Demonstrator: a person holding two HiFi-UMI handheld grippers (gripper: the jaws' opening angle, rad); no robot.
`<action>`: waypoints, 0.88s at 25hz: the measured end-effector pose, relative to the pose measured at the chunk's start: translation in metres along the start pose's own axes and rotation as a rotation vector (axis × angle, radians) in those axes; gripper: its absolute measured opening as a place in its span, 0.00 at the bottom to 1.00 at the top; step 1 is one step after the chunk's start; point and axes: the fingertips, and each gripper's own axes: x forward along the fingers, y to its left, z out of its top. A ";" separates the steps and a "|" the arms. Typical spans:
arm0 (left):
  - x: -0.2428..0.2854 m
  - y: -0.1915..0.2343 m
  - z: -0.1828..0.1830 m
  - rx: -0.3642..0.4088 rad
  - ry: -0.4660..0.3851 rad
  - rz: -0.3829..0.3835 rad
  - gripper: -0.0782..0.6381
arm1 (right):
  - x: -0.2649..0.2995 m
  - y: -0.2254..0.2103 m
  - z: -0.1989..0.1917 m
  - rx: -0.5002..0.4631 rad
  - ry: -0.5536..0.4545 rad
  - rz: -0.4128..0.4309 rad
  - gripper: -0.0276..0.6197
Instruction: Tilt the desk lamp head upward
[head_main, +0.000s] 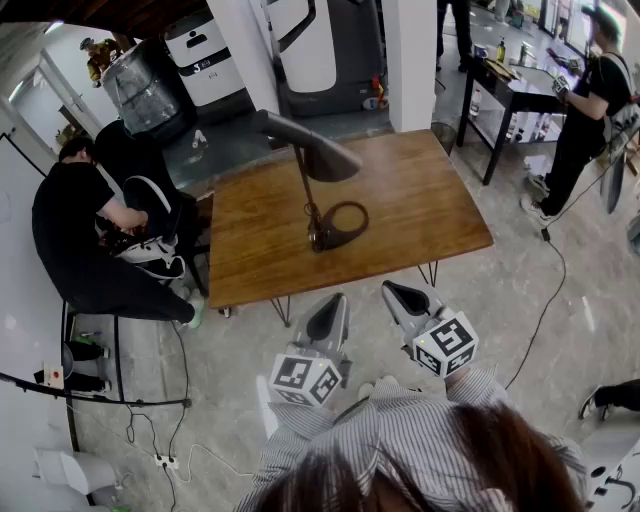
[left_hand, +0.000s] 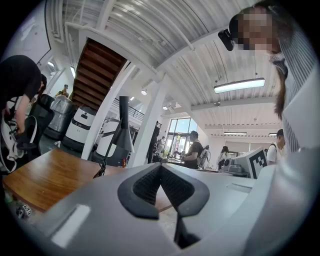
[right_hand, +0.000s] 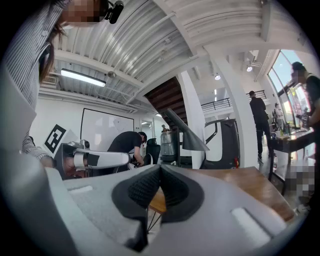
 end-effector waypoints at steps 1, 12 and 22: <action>0.000 -0.001 -0.002 0.000 0.002 -0.003 0.12 | 0.000 0.000 -0.001 0.003 -0.001 0.001 0.04; 0.006 -0.004 -0.012 -0.007 0.017 0.000 0.12 | -0.001 -0.004 -0.006 0.008 0.005 0.019 0.04; 0.017 0.004 -0.015 -0.038 0.016 -0.002 0.12 | 0.007 -0.008 -0.009 0.011 0.011 0.034 0.04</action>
